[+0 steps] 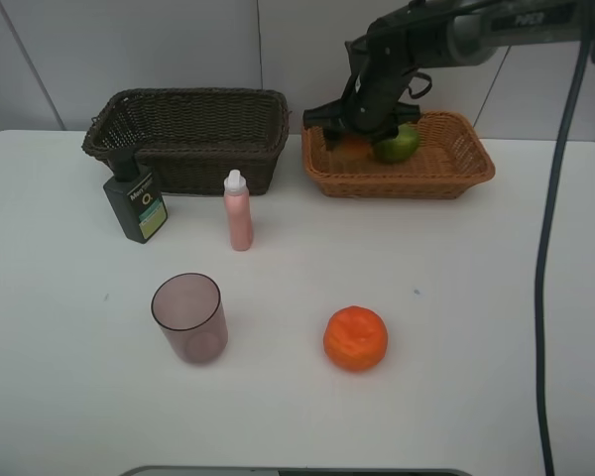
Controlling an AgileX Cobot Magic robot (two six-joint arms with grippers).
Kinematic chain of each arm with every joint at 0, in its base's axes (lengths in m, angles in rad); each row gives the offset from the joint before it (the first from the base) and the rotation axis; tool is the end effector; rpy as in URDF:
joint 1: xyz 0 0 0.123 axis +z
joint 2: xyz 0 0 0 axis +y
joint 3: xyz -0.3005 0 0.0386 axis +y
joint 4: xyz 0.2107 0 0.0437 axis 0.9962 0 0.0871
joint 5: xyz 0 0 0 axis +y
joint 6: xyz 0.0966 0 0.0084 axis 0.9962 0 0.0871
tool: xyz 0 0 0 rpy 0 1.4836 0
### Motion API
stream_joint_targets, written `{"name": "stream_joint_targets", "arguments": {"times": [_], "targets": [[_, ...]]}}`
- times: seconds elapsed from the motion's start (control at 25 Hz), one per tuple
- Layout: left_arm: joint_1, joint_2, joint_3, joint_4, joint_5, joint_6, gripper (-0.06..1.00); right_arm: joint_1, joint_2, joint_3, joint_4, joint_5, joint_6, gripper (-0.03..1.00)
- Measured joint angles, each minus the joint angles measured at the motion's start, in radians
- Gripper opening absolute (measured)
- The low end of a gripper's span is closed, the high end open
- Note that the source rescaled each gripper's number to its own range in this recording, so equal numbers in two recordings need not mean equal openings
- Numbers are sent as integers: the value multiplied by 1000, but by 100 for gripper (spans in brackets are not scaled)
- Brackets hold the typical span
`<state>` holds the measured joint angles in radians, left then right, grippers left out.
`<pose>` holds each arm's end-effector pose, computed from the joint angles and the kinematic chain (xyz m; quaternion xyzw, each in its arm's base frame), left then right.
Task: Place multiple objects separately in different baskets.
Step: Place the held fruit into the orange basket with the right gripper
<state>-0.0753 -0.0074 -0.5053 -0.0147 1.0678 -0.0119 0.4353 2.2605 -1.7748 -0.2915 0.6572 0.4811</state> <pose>-0.0520 0.0027 0.2570 0.0274 0.8513 -0.0302 0.5231 0.4392 0.1855 0.1884 -0.0667 0.9585 0.0083 0.2769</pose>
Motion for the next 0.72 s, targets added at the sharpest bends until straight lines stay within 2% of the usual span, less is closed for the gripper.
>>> {"name": "stream_joint_targets", "arguments": {"times": [0.28,0.32,0.36,0.44,0.52,0.56,0.6,0.72], "targets": [[0,0,0,0,0,0,96,0,1,0,0,-11,0,1],[0,0,0,0,0,0,96,0,1,0,0,-12,0,4],[0,0,0,0,0,0,96,0,1,0,0,-12,0,14],[0,0,0,0,0,0,96,0,1,0,-1,-13,0,47],[0,0,0,0,0,0,96,0,1,0,-1,-14,0,73],[0,0,0,0,0,0,96,0,1,0,-1,-14,0,82],[0,0,0,0,0,0,96,0,1,0,-2,-14,0,86],[0,0,0,0,0,0,96,0,3,0,-2,-8,0,92]]}}
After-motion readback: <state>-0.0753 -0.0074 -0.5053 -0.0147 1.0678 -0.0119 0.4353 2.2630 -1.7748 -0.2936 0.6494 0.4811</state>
